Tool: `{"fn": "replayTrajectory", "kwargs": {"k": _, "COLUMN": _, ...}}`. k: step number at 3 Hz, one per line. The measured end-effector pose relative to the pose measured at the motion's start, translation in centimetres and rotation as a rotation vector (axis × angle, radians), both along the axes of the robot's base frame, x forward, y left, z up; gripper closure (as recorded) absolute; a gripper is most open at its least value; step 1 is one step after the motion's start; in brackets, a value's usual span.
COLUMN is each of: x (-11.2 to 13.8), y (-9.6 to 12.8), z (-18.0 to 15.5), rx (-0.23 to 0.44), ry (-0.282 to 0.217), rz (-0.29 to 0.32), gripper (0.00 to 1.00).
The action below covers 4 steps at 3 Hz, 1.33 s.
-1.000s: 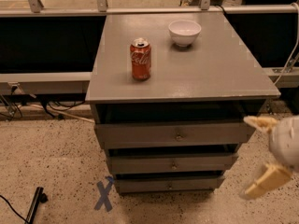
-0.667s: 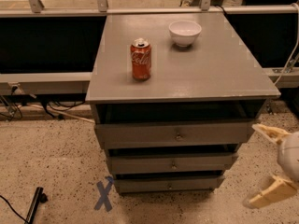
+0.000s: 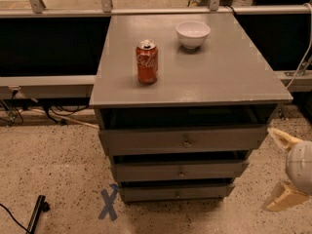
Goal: Open middle drawer
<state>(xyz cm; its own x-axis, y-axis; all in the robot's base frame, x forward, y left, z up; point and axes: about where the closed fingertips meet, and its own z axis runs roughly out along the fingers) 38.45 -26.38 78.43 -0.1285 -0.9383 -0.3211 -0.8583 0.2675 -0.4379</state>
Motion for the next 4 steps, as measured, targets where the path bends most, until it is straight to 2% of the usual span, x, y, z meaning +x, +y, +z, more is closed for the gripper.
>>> {"fn": "replayTrajectory", "kwargs": {"k": 1, "x": 0.8, "y": -4.5, "z": -3.3, "rx": -0.095, "ry": -0.051, "rz": 0.064, "gripper": 0.0}}
{"fn": "replayTrajectory", "kwargs": {"k": 2, "x": 0.8, "y": -4.4, "z": -3.2, "rx": -0.094, "ry": -0.051, "rz": 0.061, "gripper": 0.0}}
{"fn": "replayTrajectory", "kwargs": {"k": 3, "x": 0.9, "y": -2.6, "z": -5.6, "rx": -0.103, "ry": 0.012, "rz": 0.182, "gripper": 0.0}}
{"fn": "replayTrajectory", "kwargs": {"k": 4, "x": 1.0, "y": -0.7, "z": -11.7, "rx": -0.039, "ry": 0.08, "rz": 0.286, "gripper": 0.0}}
